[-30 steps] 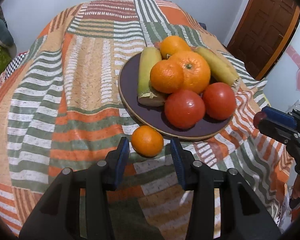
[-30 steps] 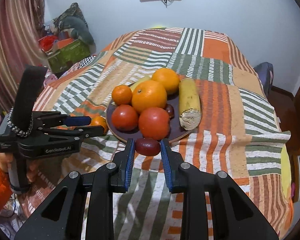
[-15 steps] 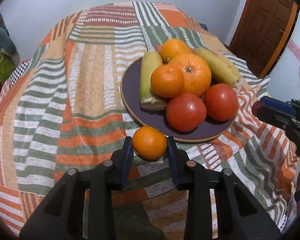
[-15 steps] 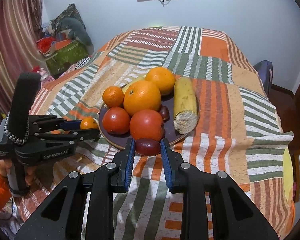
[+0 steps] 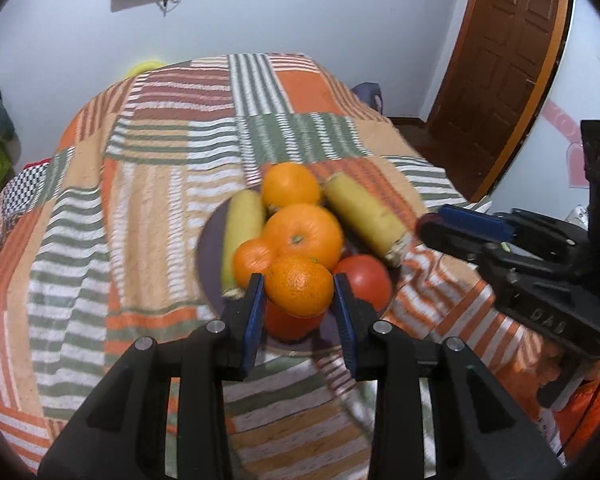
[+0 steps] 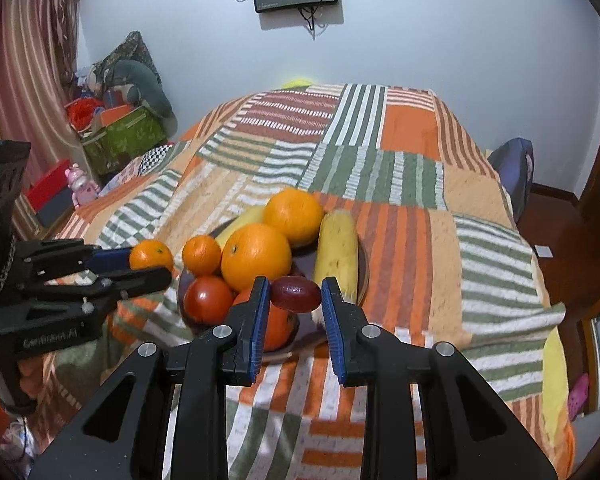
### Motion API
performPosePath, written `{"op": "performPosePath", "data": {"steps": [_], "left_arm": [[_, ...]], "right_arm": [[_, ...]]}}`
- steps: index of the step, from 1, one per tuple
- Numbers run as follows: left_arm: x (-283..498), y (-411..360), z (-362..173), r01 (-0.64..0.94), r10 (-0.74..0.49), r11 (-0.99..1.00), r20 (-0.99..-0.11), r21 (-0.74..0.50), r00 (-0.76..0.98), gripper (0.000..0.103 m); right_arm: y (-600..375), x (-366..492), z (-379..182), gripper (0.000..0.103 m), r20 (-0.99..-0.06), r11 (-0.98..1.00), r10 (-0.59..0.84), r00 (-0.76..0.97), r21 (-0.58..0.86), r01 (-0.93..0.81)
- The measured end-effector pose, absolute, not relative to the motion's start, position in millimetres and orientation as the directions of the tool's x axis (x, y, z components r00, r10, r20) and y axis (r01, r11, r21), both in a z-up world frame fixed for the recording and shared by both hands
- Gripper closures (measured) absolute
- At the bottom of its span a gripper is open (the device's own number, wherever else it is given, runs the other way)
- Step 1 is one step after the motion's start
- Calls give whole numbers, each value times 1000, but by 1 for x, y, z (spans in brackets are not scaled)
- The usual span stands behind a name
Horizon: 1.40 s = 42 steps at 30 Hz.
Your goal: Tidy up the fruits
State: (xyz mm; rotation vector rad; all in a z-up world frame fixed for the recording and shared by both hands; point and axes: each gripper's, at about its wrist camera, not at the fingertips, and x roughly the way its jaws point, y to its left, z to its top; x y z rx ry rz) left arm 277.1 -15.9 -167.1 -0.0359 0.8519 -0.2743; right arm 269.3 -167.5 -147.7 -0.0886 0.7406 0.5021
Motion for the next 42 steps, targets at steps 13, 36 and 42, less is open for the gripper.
{"op": "performPosePath", "data": {"steps": [13, 36, 42], "left_arm": [[308, -37, -191, 232, -287, 955, -762, -183, 581, 69], [266, -25, -129, 198, -267, 964, -663, -180, 700, 65], [217, -12, -61, 178, -246, 968, -533, -177, 810, 65]], "right_arm": [[-161, 296, -168, 78, -693, 872, 397, 602, 80, -483], [-175, 268, -128, 70, -635, 879, 418, 650, 102, -466], [-192, 224, -68, 70, -524, 886, 428, 737, 84, -455]]}}
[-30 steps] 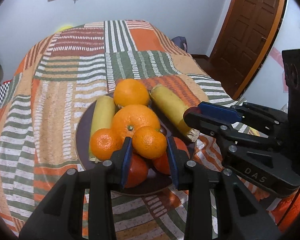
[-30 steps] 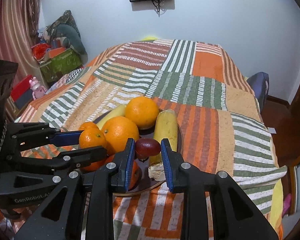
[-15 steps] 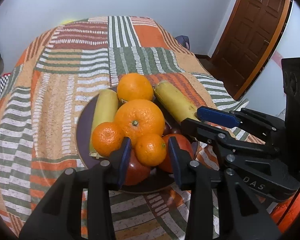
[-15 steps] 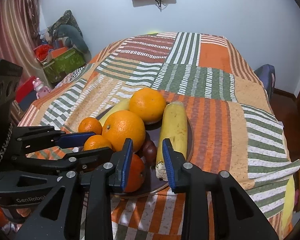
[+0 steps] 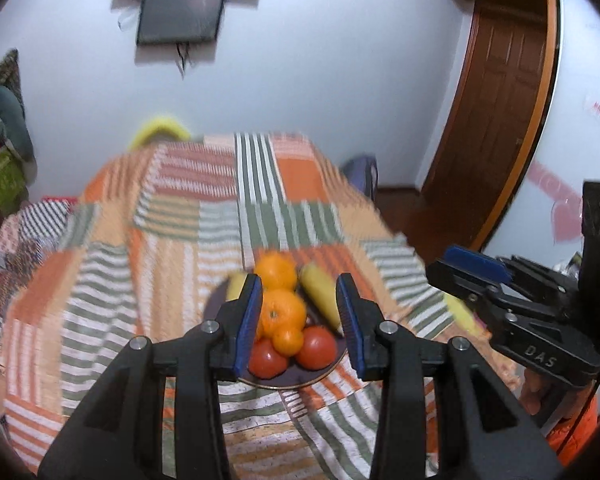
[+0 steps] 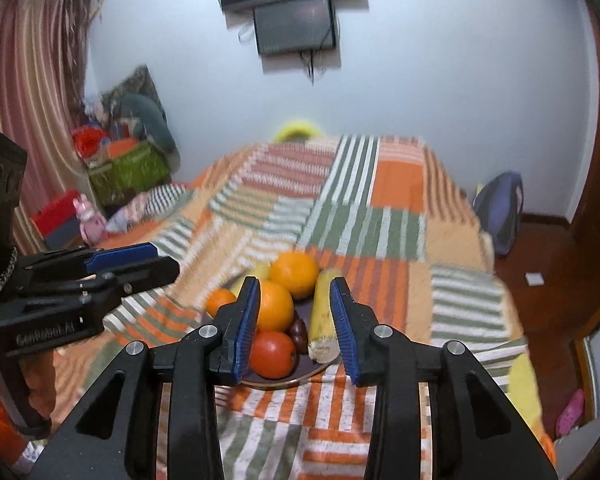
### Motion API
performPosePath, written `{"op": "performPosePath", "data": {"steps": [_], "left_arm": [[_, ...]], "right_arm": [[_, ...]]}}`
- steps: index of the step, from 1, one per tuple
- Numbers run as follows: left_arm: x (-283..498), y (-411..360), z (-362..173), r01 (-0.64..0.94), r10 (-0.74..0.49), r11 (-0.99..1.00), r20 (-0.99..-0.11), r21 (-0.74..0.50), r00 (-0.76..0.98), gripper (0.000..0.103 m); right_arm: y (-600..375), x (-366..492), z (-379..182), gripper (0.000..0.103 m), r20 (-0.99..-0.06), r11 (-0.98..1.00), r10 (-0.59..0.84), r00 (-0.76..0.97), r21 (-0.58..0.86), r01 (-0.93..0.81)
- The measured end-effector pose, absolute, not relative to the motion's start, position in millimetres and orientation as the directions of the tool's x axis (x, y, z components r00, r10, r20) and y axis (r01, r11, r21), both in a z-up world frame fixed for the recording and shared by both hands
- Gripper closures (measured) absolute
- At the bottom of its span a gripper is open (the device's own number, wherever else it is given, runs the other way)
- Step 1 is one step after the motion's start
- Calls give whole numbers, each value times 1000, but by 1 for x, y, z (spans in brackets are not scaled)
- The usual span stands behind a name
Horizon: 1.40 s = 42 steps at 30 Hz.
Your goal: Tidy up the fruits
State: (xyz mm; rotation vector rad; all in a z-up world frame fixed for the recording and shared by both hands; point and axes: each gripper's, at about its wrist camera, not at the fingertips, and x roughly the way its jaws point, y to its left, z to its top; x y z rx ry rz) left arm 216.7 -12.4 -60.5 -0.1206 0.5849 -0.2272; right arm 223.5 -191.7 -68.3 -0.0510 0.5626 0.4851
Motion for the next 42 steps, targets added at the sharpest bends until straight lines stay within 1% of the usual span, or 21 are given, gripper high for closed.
{"op": "performPosePath", "data": {"steps": [6, 10, 11, 13, 14, 15, 16, 18, 21, 24, 27, 29, 31, 33, 34, 36, 42], "left_arm": [[152, -12, -2, 167, -200, 979, -384, -118, 901, 65], [109, -14, 23, 168, -192, 981, -304, -102, 933, 64], [102, -14, 27, 168, -190, 981, -292, -98, 937, 62], [85, -15, 34, 163, -181, 983, -261, -90, 948, 50], [76, -16, 37, 160, -176, 983, -245, -84, 953, 48], [68, -17, 40, 155, -168, 985, -231, -74, 958, 44], [64, -18, 41, 151, -163, 986, -224, -69, 961, 41], [55, -18, 44, 148, -159, 987, -211, -67, 965, 34], [46, -19, 47, 141, -150, 988, -202, -60, 968, 32], [39, -19, 47, 128, -137, 990, -198, -55, 971, 24], [38, -19, 45, 126, -133, 991, -204, -50, 970, 22], [37, -19, 43, 122, -130, 991, -211, -51, 969, 18], [33, -19, 41, 116, -126, 992, -211, -56, 969, 13], [33, -18, 39, 112, -121, 992, -211, -56, 970, 10], [33, -18, 39, 109, -118, 993, -212, -55, 970, 7], [33, -18, 37, 104, -113, 993, -212, -53, 971, 5], [35, -17, 36, 104, -113, 993, -211, -53, 971, 4]], "right_arm": [[-199, 166, -17, 69, -396, 887, 442, 805, 64, -456], [-198, 133, 4, 63, -315, 886, 454, 833, 58, -461], [-198, 125, 8, 62, -296, 885, 458, 838, 58, -463], [-198, 111, 15, 59, -261, 883, 464, 846, 55, -467], [-197, 106, 17, 58, -249, 882, 465, 850, 52, -468], [-197, 99, 20, 53, -232, 883, 465, 854, 48, -467], [-196, 96, 21, 48, -222, 883, 464, 857, 45, -466], [-196, 91, 22, 42, -200, 888, 457, 867, 39, -459], [-193, 88, 21, 33, -183, 895, 442, 878, 35, -444], [-193, 84, 21, 25, -174, 904, 425, 888, 35, -426], [-194, 80, 20, 18, -168, 913, 407, 898, 35, -407], [-195, 80, 20, 14, -166, 919, 393, 904, 33, -393], [-196, 79, 19, 3, -163, 926, 376, 912, 33, -375], [-196, 78, 18, 0, -152, 933, 359, 921, 33, -359], [-197, 74, 18, 0, -150, 934, 356, 922, 30, -356], [-197, 74, 17, 0, -154, 936, 352, 923, 23, -352], [-197, 70, 13, 0, -156, 935, 352, 923, 18, -354]]}}
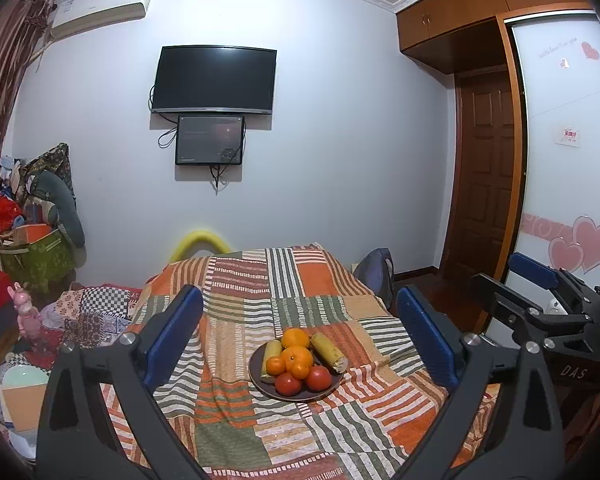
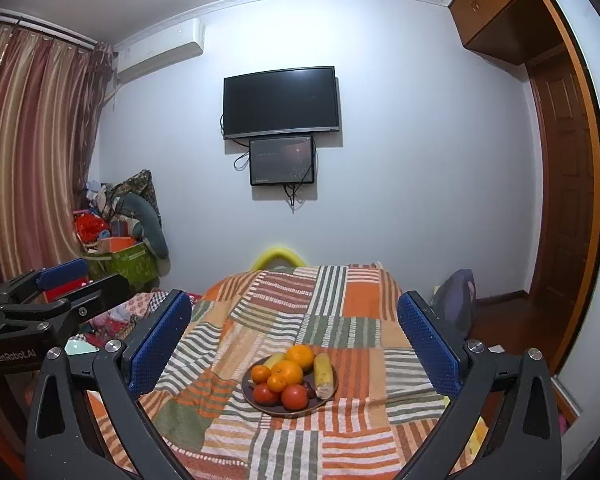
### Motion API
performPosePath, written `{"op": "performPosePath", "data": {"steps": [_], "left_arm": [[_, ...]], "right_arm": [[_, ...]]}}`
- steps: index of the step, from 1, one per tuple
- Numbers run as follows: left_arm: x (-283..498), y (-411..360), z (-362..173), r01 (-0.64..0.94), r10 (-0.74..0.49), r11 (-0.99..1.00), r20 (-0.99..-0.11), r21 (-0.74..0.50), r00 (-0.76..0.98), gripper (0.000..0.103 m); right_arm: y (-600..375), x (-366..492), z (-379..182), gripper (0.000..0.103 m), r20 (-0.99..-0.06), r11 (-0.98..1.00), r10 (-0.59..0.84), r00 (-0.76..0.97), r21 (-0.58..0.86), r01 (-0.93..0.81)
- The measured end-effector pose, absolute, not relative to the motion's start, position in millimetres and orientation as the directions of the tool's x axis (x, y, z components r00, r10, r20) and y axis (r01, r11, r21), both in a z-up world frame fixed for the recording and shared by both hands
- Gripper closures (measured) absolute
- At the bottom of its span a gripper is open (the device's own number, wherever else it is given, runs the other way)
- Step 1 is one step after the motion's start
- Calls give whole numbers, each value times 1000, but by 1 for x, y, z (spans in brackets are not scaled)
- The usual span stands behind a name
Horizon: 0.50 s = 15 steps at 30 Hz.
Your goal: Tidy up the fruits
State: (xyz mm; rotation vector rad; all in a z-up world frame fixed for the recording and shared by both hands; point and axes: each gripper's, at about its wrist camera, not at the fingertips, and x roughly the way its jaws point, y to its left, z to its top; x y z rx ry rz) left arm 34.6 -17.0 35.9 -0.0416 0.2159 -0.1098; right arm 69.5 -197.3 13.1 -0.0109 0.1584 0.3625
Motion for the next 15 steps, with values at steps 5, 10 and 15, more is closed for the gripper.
{"op": "performPosePath", "data": {"steps": [5, 10, 15], "left_arm": [[34, -15, 34, 105, -113, 993, -208, -48, 972, 2], [34, -14, 34, 106, -114, 993, -213, -49, 970, 2], [33, -13, 34, 97, -106, 994, -208, -53, 972, 0]], "right_arm": [[-197, 67, 14, 0, -155, 934, 355, 922, 16, -357], [-197, 66, 14, 0, -155, 934, 356, 922, 16, -358], [-198, 66, 14, 0, -154, 934, 356, 922, 21, -357]]}}
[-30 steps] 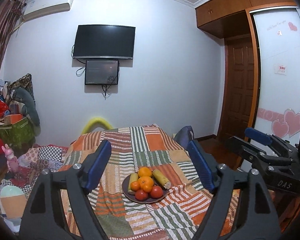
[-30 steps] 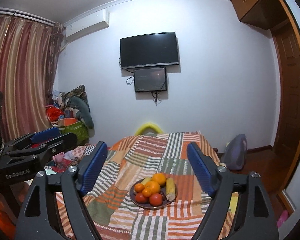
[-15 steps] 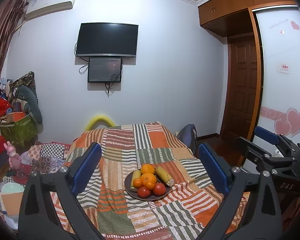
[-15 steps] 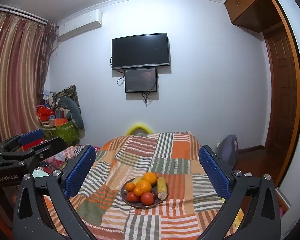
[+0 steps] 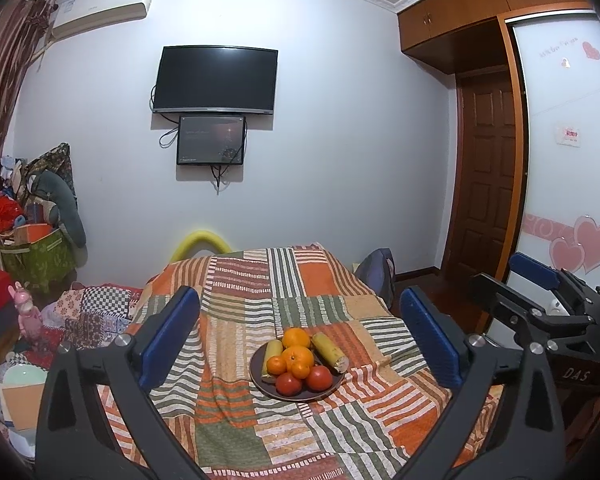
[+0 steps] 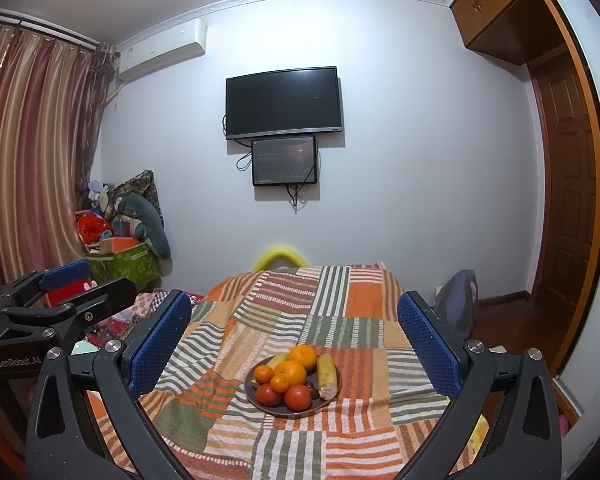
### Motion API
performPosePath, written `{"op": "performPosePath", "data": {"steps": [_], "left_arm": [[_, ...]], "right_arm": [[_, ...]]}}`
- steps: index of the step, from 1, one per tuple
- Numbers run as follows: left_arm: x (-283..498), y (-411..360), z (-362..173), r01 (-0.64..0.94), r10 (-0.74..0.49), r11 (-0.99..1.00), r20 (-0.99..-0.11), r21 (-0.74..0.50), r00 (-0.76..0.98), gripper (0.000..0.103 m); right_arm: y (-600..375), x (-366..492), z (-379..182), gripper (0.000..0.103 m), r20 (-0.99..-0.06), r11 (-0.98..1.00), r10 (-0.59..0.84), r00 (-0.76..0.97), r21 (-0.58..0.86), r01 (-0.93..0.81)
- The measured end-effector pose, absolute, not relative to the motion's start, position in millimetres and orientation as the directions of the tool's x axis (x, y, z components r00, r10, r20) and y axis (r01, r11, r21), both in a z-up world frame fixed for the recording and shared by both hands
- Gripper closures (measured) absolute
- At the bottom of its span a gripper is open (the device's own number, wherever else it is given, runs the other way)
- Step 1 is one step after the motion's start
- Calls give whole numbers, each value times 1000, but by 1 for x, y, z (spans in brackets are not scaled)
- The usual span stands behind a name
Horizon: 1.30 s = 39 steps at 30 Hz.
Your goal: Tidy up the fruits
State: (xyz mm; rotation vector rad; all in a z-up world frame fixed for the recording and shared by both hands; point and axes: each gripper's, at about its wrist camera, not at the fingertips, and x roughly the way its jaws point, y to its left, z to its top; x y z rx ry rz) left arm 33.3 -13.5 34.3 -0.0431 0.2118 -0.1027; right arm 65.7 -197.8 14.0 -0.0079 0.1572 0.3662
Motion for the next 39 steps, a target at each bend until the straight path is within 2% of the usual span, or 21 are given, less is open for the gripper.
{"op": "performPosePath", "data": {"steps": [39], "left_arm": [[36, -19, 31, 123, -129, 992, -230, -41, 965, 0]], "right_arm": [[-203, 62, 17, 0, -155, 935, 354, 922, 36, -353]]}}
